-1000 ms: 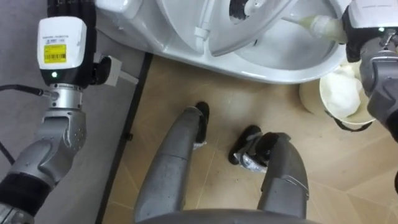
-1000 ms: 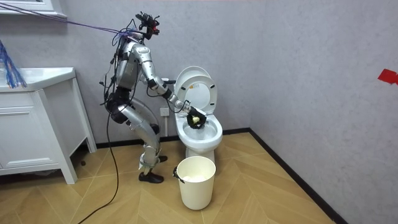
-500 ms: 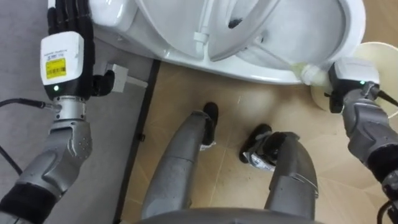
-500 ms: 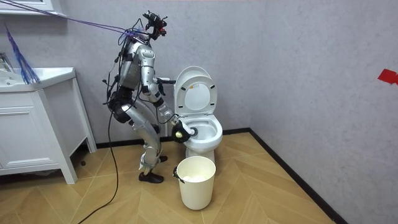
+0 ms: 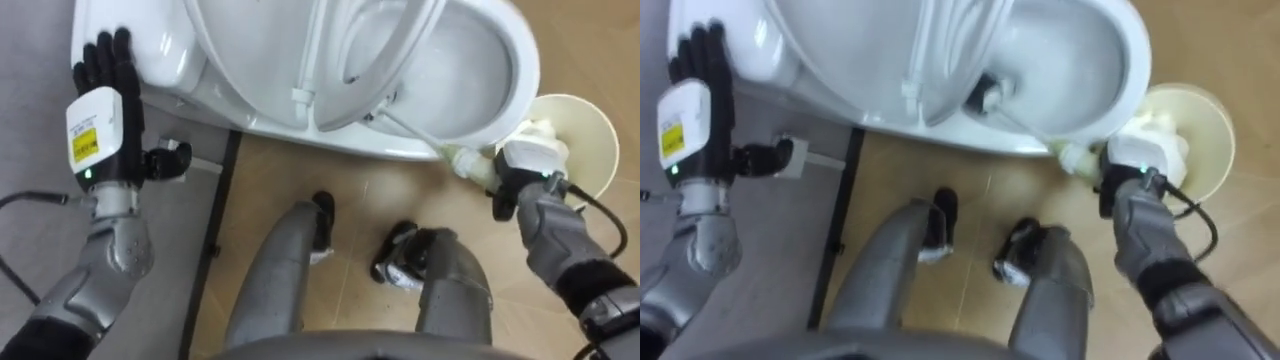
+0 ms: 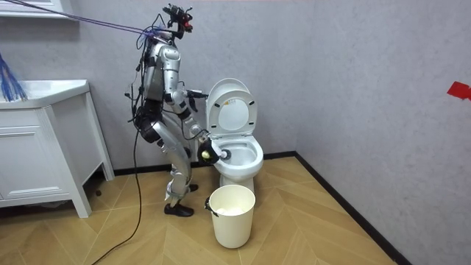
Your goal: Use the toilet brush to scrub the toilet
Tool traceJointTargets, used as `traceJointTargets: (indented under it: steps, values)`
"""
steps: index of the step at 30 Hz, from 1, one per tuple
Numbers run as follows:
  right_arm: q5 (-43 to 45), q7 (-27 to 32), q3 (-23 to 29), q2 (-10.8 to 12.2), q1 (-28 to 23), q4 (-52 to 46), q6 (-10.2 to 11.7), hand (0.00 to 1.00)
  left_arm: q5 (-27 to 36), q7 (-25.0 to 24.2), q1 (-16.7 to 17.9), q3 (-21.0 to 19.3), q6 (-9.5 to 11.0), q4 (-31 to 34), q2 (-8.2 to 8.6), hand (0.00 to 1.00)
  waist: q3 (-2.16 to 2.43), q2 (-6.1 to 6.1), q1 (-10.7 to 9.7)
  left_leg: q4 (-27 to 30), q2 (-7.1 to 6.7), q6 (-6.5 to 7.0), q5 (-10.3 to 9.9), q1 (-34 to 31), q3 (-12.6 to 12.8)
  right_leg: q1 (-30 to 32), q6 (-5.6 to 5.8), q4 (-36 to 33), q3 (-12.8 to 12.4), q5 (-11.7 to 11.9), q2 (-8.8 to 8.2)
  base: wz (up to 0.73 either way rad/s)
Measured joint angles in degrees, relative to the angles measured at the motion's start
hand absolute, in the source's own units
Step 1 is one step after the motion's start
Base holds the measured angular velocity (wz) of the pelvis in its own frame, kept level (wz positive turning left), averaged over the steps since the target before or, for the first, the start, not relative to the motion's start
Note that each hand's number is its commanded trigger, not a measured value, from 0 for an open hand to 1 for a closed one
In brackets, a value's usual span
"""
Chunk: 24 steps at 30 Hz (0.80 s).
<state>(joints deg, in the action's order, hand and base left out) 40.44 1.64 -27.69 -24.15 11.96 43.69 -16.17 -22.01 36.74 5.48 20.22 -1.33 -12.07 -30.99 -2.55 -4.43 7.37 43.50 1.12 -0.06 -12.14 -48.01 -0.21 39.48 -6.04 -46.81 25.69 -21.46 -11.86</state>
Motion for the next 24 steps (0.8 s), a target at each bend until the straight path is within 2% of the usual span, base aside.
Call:
traceJointTargets:
  steps: [1, 4, 8, 9, 10, 11, 12, 14, 16, 17, 19, 21, 23, 24]
  values:
    - [0.15, -1.29, -0.20, 0.21, 0.06, 0.78, 0.08, 1.00, -0.09, -0.53, -0.18, -0.06, 0.28, -0.87, 0.18, 0.00, 0.01, 0.89, 0.50, -1.19, 0.11, -0.11, -0.03, 1.70, 0.36, -1.35, 0.02, 1.06, -0.01, 0.26, 0.15, -0.12]
    - [0.29, -3.78, -0.41, 0.22, -0.04, 3.78, 1.31, 1.00, -1.13, -2.55, -1.03, -0.20, 1.41, -4.18, 0.79, 0.00, 0.26, 2.26, 1.35, -4.18, 0.12, -0.19, 0.51, 5.99, 0.32, -5.40, 0.71, 4.33, -0.34, 1.01, 1.29, -0.02]
    - [0.48, -5.47, -0.41, 0.20, -0.73, 7.35, 2.60, 1.00, -3.75, -4.50, -1.31, -0.69, 1.79, -8.52, 2.27, 0.00, 0.49, 2.83, 2.72, -7.45, 0.28, -0.32, 0.75, 11.69, 0.46, -11.06, 1.19, 8.32, -0.25, 1.60, 2.31, -0.02]
    - [0.80, -5.62, -0.24, 0.18, -1.12, 7.69, 3.19, 1.00, -4.40, -4.90, -0.83, -1.46, 1.87, -8.75, 3.16, 0.00, 0.53, 2.86, 2.70, -8.33, 0.27, -0.38, 0.81, 12.99, 0.38, -12.56, 1.35, 9.39, 0.16, 1.74, 2.46, 0.08]
    - [1.23, -5.60, 0.43, 0.19, -2.21, 7.54, 3.85, 1.00, -5.31, -5.41, 0.13, -2.13, 1.90, -8.74, 3.71, 0.00, 0.79, 3.28, 2.55, -9.32, 0.11, -0.40, 0.86, 14.27, 0.37, -13.76, 1.49, 10.18, 0.21, 1.81, 2.50, 0.10]
    - [1.69, -5.53, 0.78, 0.25, -2.77, 7.33, 4.22, 1.00, -5.78, -5.78, 0.79, -2.32, 1.90, -8.66, 3.78, 0.00, 0.84, 3.46, 2.65, -9.86, 0.00, -0.42, 0.87, 15.07, 0.38, -14.50, 1.58, 10.56, 0.21, 1.80, 2.51, 0.08]
    - [2.57, -5.51, 1.79, 0.46, -4.23, 7.06, 5.00, 1.00, -6.27, -6.42, 2.07, -3.06, 1.98, -8.42, 3.88, 0.00, 1.13, 3.79, 2.61, -10.81, -0.02, -0.45, 0.87, 16.64, 0.38, -16.16, 1.91, 11.92, 0.13, 1.78, 2.90, 0.07]
    - [3.00, -5.47, 2.44, 0.46, -6.87, 6.36, 5.77, 1.00, -6.26, -7.33, 4.00, -4.35, 2.38, -8.06, 4.80, 0.00, 1.36, 4.03, 2.51, -12.41, -0.08, -0.50, 0.91, 19.84, 0.39, -19.69, 2.47, 14.58, 0.55, 2.07, 3.39, 0.06]
    - [2.99, -5.57, 3.32, 0.87, -10.90, 4.58, 6.23, 1.00, -6.27, -7.64, 7.62, -6.65, 3.00, -7.56, 6.78, 0.00, 1.75, 4.62, 2.59, -14.25, -0.13, -0.50, 0.91, 23.83, 0.55, -24.32, 3.14, 18.27, 0.61, 2.47, 4.22, 0.00]
    - [3.03, -5.62, 4.04, 1.21, -11.96, 4.32, 6.33, 1.00, -6.28, -7.70, 8.56, -7.44, 3.03, -7.43, 7.48, 0.00, 1.79, 4.70, 2.56, -14.58, -0.13, -0.50, 0.91, 24.91, 0.54, -25.72, 3.34, 19.31, 0.82, 2.60, 4.39, 0.07]
    - [3.14, -5.85, 7.22, 2.52, -17.27, 1.72, 6.33, 1.00, -5.99, -8.08, 12.56, -10.66, 3.13, -6.31, 9.73, 0.00, 2.13, 5.22, 2.60, -16.41, -0.49, -0.50, 0.91, 29.44, 0.54, -31.40, 4.16, 23.51, 1.25, 3.11, 5.13, 0.12]
    - [3.27, -6.25, 9.02, 2.86, -20.24, -1.18, 6.89, 1.00, -4.92, -8.24, 15.93, -12.92, 3.50, -5.79, 10.79, 0.00, 2.23, 5.69, 2.73, -17.94, -0.89, -0.50, 0.91, 32.31, 0.47, -34.34, 4.44, 25.24, 1.42, 3.26, 5.11, 0.02]
    - [3.20, -6.24, 10.86, 4.22, -22.51, -1.98, 8.07, 1.00, -4.27, -8.21, 19.51, -16.81, 3.85, -5.85, 13.34, 0.00, 2.06, 6.50, 3.08, -19.25, -1.05, -0.52, 0.89, 35.19, 0.47, -37.74, 4.74, 27.28, 1.84, 3.43, 5.50, 0.07]
    - [3.06, -6.33, 11.26, 4.72, -22.93, -2.04, 8.18, 1.00, -3.75, -8.20, 20.20, -17.63, 3.98, -5.82, 13.89, 0.00, 2.12, 6.78, 3.26, -19.37, -1.08, -0.52, 0.89, 35.60, 0.42, -38.40, 4.77, 27.63, 2.09, 3.45, 5.57, 0.18]
